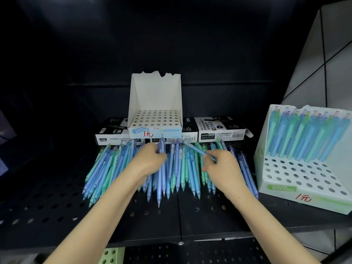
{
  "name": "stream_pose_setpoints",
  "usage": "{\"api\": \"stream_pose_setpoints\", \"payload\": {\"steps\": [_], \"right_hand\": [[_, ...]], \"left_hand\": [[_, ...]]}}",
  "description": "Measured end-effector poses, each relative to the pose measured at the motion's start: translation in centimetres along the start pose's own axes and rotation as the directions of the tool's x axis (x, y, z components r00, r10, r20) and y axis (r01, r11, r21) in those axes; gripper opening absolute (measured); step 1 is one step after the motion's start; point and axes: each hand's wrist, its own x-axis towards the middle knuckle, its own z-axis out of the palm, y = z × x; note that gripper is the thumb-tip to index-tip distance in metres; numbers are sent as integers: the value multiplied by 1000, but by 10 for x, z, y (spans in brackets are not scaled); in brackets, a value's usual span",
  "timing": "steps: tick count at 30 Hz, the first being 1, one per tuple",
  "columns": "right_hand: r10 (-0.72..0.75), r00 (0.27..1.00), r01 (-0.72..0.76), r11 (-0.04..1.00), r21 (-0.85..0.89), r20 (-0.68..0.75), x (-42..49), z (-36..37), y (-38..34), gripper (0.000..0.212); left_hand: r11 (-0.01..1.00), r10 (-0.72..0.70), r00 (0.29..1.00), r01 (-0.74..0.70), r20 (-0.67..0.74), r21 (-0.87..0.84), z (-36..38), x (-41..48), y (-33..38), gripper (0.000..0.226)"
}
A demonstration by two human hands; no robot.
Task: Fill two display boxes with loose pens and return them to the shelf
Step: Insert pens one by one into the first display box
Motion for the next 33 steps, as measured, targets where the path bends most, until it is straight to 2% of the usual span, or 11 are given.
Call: {"api": "stream_pose_setpoints", "payload": {"steps": [2, 6, 7, 9, 11, 14, 17, 23, 27, 30, 33], "right_hand": [[23, 1000, -23, 997, 73, -5, -3, -3, 3, 29], [114, 993, -115, 911, 396, 25, -10, -15, 3, 21], [134, 990, -139, 862, 487, 44, -12, -20, 1, 20], [139, 986, -165, 761, 627, 91, -17, -30, -4, 17], [121, 984, -180, 665, 725, 134, -21, -40, -8, 17], [78, 979, -202, 527, 825, 190, -26, -52, -13, 16], [37, 974, -214, 461, 861, 222, -31, -62, -13, 20], [59, 980, -193, 497, 846, 190, -35, -75, -5, 27], [92, 986, -165, 638, 752, 139, -40, -84, 0, 28], [118, 993, -106, 759, 642, 24, -41, -91, 0, 23], [113, 985, -6, 776, 631, -129, -39, -102, 2, 19]], "left_hand": [[986, -33, 999, 36, 22, -163, -5, 1, 1, 11], [866, -81, 997, 68, -6, -496, -9, 0, 10, 51], [812, -74, 997, 62, 4, -580, -9, -1, 13, 49], [670, -37, 997, 73, 65, -739, -6, -9, 26, 27], [596, 9, 994, 84, 111, -799, 2, -16, 38, 16], [571, 75, 990, 56, 120, -819, 22, -22, 55, 18], [576, 131, 987, 5, 98, -817, 44, -22, 70, 15], [588, 200, 968, 7, 154, -809, 72, -20, 87, 13], [579, 196, 959, 54, 203, -814, 82, -20, 98, 10], [578, 216, 954, 49, 210, -815, 86, -17, 106, 7], [532, 200, 961, 59, 193, -845, 86, -13, 111, 7]]}}
